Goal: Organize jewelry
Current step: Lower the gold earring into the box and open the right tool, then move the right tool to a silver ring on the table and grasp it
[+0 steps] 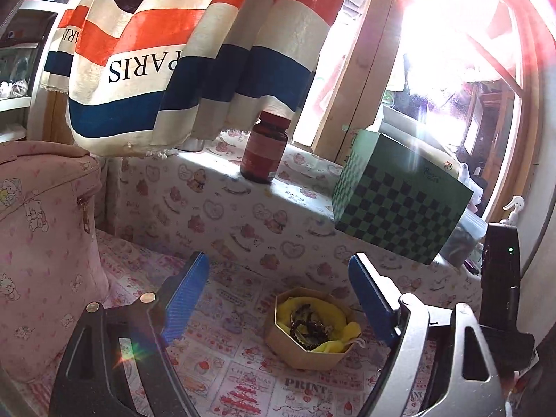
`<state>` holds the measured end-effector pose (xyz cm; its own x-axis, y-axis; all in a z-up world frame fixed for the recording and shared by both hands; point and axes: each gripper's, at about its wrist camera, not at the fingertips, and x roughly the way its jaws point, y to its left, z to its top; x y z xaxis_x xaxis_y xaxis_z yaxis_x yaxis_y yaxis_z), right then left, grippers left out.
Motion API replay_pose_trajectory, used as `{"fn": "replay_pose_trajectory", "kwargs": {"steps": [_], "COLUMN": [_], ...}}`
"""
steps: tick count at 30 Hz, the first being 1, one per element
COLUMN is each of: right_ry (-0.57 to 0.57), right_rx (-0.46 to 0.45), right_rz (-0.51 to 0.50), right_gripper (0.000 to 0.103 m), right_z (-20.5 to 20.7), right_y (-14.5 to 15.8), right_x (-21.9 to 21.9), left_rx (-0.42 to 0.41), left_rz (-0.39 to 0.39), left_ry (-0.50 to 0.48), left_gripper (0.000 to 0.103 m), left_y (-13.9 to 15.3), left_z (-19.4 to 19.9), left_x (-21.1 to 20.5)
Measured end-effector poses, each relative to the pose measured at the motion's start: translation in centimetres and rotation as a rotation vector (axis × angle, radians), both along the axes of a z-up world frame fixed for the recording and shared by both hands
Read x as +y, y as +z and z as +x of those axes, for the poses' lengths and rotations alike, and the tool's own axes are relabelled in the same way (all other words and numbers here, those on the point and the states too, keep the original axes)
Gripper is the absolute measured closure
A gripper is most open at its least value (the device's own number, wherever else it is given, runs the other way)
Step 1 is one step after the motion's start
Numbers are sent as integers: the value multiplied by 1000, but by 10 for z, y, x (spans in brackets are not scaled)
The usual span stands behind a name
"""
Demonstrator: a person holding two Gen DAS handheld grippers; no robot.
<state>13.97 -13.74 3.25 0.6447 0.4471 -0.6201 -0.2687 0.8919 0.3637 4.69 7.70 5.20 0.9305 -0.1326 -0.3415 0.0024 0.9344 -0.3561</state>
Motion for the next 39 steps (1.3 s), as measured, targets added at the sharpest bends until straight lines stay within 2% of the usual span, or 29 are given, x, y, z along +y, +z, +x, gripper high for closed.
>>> {"fn": "replay_pose_trajectory", "kwargs": {"steps": [3,7,14,18,22,25,29,34,39], "right_ry": [-10,-24,-87,-134,-177,-208,-250,-248,-238], "right_rx": [-9,-21,-124,-162,-149,-122,-103,-93,-86], "right_rz": [18,-10,-116,-174,-183,-160,-221,-257,-280], "right_gripper": [77,73,73,72,71,71,71,70,62], "right_z": [4,-3,-56,-87,-103,-103,-100,-101,-102], "right_y": [2,10,29,33,22,7,-8,-21,-25], "right_x": [1,-7,-43,-68,-89,-105,-111,-110,-105], "left_rx": [-15,-30,-29,-13,-46,-29,-16,15,37], "left_rz": [-1,-3,19,66,158,182,231,225,251], "left_ry": [7,-2,-26,-17,-44,-65,-52,-70,-49], "left_gripper": [19,17,16,15,11,11,11,10,10], "left_y": [2,6,8,9,9,4,-3,-9,-16], "left_z": [-3,-7,-10,-17,-26,-24,-20,-15,-10], "left_x": [1,1,-10,-25,-50,-61,-70,-74,-78]}}
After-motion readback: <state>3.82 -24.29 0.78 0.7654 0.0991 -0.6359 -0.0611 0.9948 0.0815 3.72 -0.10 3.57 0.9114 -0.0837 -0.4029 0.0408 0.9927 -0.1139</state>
